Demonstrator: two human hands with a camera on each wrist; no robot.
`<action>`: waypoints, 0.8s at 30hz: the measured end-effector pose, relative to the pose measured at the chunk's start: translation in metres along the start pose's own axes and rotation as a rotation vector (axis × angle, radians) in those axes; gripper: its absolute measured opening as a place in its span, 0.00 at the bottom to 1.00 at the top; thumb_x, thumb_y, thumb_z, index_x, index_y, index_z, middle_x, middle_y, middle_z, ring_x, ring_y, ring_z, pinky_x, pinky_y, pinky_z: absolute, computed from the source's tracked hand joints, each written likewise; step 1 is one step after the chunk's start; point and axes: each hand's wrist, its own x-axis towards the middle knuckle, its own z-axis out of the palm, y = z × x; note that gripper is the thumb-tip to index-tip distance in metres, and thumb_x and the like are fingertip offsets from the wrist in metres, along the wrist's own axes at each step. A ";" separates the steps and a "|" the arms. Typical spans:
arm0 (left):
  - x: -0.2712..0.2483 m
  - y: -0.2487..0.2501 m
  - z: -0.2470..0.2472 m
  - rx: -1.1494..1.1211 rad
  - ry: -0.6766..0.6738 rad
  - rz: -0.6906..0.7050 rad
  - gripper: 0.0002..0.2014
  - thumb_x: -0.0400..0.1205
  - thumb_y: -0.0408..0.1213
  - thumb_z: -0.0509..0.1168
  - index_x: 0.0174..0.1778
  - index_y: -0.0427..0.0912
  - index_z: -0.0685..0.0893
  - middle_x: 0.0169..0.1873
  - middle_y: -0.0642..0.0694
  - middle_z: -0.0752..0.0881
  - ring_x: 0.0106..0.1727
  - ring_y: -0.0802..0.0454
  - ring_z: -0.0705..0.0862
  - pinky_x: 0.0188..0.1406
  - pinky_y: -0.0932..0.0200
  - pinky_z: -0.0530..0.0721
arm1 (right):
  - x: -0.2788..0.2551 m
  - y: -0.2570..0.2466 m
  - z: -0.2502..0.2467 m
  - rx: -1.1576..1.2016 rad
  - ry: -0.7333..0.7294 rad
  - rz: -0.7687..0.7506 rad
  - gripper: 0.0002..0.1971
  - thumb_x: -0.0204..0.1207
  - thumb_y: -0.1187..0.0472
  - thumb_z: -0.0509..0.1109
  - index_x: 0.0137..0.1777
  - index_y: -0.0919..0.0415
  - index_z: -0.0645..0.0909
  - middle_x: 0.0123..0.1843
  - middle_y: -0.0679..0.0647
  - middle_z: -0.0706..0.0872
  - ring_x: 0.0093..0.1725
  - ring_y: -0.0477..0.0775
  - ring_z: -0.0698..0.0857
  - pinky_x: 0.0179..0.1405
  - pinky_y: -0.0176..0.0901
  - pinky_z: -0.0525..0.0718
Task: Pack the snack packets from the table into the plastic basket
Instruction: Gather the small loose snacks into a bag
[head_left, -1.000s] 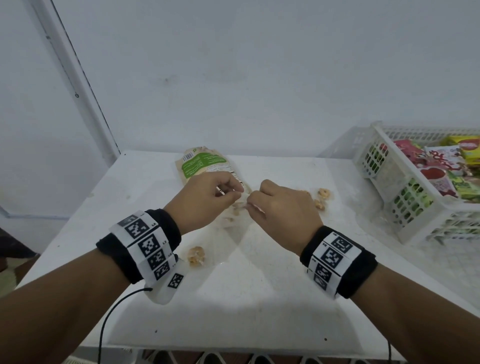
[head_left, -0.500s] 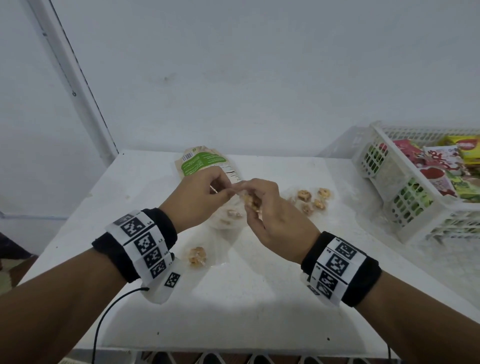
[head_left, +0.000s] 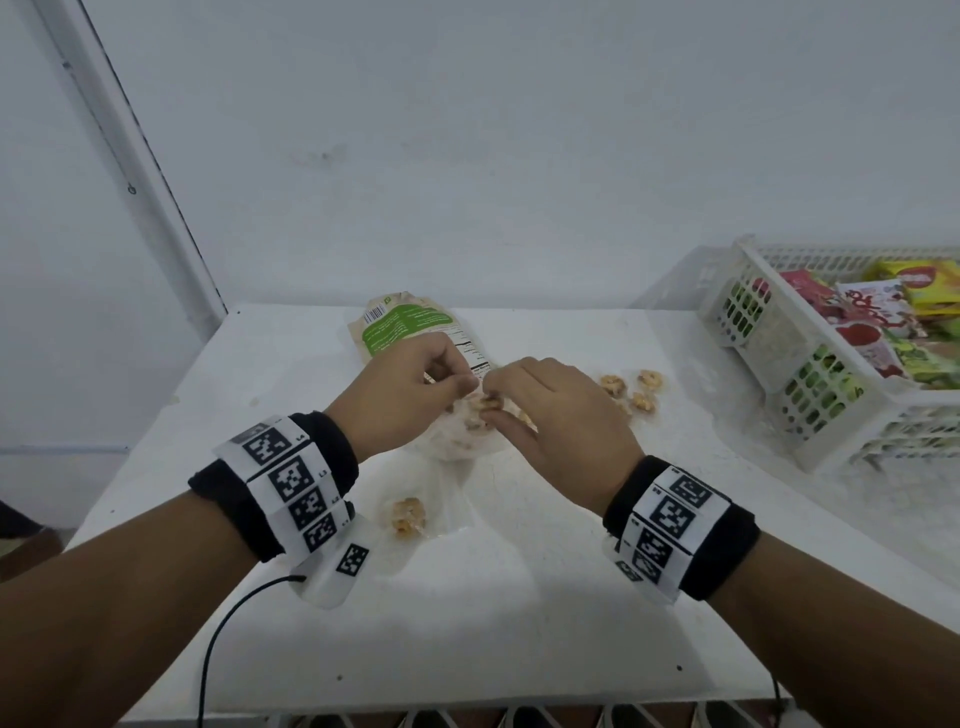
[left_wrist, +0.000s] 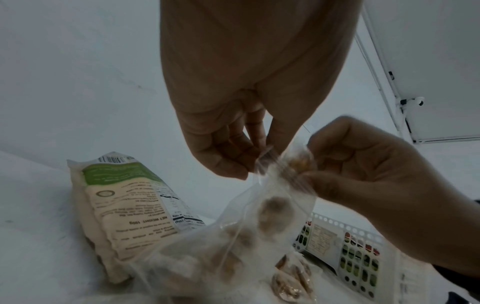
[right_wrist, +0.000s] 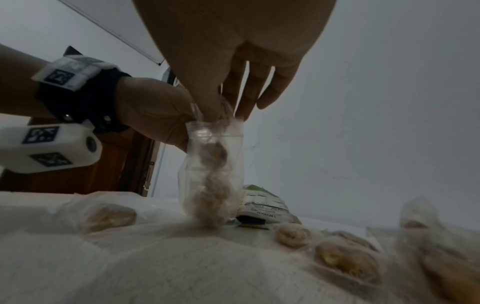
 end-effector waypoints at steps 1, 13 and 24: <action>0.000 0.000 -0.001 0.003 -0.010 0.004 0.05 0.84 0.36 0.72 0.45 0.39 0.85 0.37 0.46 0.88 0.34 0.58 0.87 0.35 0.68 0.82 | 0.000 0.000 0.001 -0.028 -0.018 -0.003 0.04 0.83 0.57 0.72 0.56 0.53 0.82 0.50 0.47 0.86 0.45 0.55 0.82 0.46 0.54 0.82; 0.008 -0.004 -0.010 -0.052 -0.081 0.043 0.05 0.84 0.38 0.72 0.47 0.41 0.85 0.38 0.51 0.85 0.33 0.60 0.83 0.36 0.66 0.81 | -0.008 0.002 0.009 -0.215 -0.051 0.089 0.09 0.78 0.48 0.78 0.48 0.53 0.89 0.57 0.53 0.82 0.51 0.57 0.79 0.46 0.53 0.81; 0.015 -0.006 -0.018 0.090 -0.086 0.078 0.02 0.84 0.37 0.71 0.46 0.47 0.85 0.41 0.56 0.85 0.34 0.69 0.79 0.36 0.75 0.76 | -0.001 0.004 0.006 -0.160 0.031 0.075 0.03 0.79 0.55 0.78 0.48 0.54 0.90 0.50 0.53 0.80 0.46 0.56 0.78 0.41 0.50 0.77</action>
